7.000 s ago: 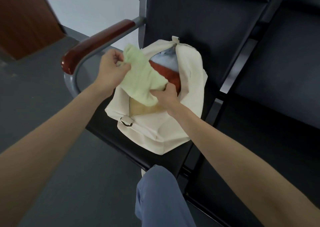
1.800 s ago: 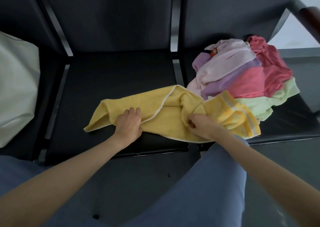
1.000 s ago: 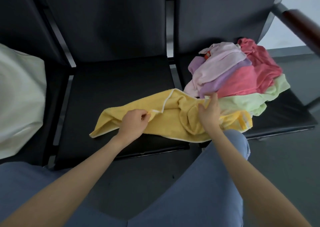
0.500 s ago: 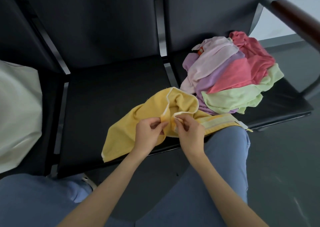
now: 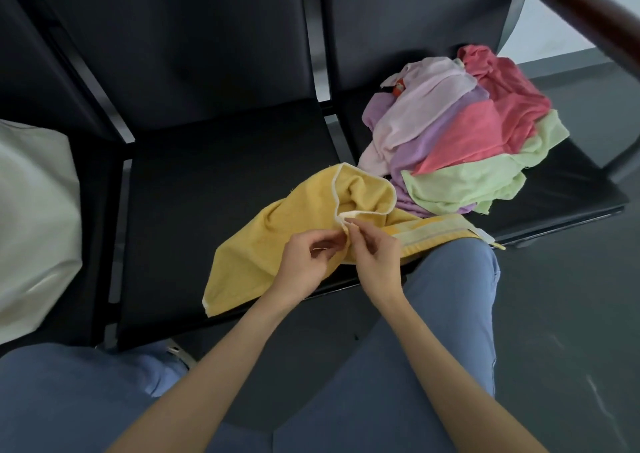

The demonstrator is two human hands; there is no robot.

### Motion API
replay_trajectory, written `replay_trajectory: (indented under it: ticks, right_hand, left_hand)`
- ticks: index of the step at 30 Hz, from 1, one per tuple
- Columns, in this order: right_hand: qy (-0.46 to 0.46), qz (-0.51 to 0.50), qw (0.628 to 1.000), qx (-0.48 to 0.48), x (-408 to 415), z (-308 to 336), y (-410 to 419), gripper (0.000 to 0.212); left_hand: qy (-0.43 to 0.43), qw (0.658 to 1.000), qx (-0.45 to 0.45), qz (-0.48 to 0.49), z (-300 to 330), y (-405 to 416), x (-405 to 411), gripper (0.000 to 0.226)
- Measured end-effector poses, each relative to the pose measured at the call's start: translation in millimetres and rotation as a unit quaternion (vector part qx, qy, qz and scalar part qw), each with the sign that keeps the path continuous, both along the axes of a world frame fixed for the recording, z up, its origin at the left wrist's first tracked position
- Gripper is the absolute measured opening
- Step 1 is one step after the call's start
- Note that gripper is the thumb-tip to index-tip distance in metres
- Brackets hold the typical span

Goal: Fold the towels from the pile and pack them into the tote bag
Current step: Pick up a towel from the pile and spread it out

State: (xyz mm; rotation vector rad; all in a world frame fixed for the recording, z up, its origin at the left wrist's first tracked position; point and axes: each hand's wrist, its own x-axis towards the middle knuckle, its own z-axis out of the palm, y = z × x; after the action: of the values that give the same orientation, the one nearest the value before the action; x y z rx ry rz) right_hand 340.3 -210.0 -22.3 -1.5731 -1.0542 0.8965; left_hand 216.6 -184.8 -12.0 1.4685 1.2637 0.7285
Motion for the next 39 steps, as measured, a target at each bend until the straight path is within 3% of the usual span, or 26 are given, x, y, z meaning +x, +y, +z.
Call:
replay_trajectory:
  ticks: [5, 11, 15, 18, 21, 26, 30, 34, 39]
  right_hand:
    - [0.074, 0.04, 0.996, -0.012, 8, 0, -2, 0.027]
    - [0.082, -0.021, 0.996, -0.016, 12, -10, 2, 0.024]
    - [0.11, -0.037, 0.993, -0.029, 15, -13, 2, 0.021]
    - [0.108, -0.039, 0.993, -0.031, 14, -13, 3, 0.018]
    - [0.103, -0.03, 0.993, -0.04, 13, -15, 3, 0.021]
    - [0.116, -0.05, 0.991, -0.05, 16, -19, 6, 0.019]
    - [0.145, -0.061, 0.986, -0.056, 19, -20, 7, 0.016]
    - [0.166, -0.062, 0.983, -0.052, 22, -17, 8, 0.014]
    - [0.154, -0.071, 0.985, -0.033, 25, -11, 3, 0.013]
  left_hand:
    - [-0.031, 0.999, -0.045, 0.002, -1, 1, -3, 0.045]
    - [-0.033, 0.994, -0.094, 0.039, 1, 20, -7, 0.028]
    - [0.06, 0.993, -0.049, 0.085, 2, 78, -4, 0.02]
    - [0.167, 0.985, 0.033, 0.017, -3, 135, 10, 0.016]
    - [0.272, 0.956, 0.092, -0.064, -18, 183, 38, 0.017]
    - [0.34, 0.928, 0.099, -0.119, -38, 224, 83, 0.019]
    - [0.448, 0.866, 0.097, -0.2, -54, 233, 102, 0.022]
    - [0.449, 0.857, 0.13, -0.217, -56, 230, 109, 0.016]
    - [0.382, 0.893, 0.204, -0.124, -35, 230, 86, 0.011]
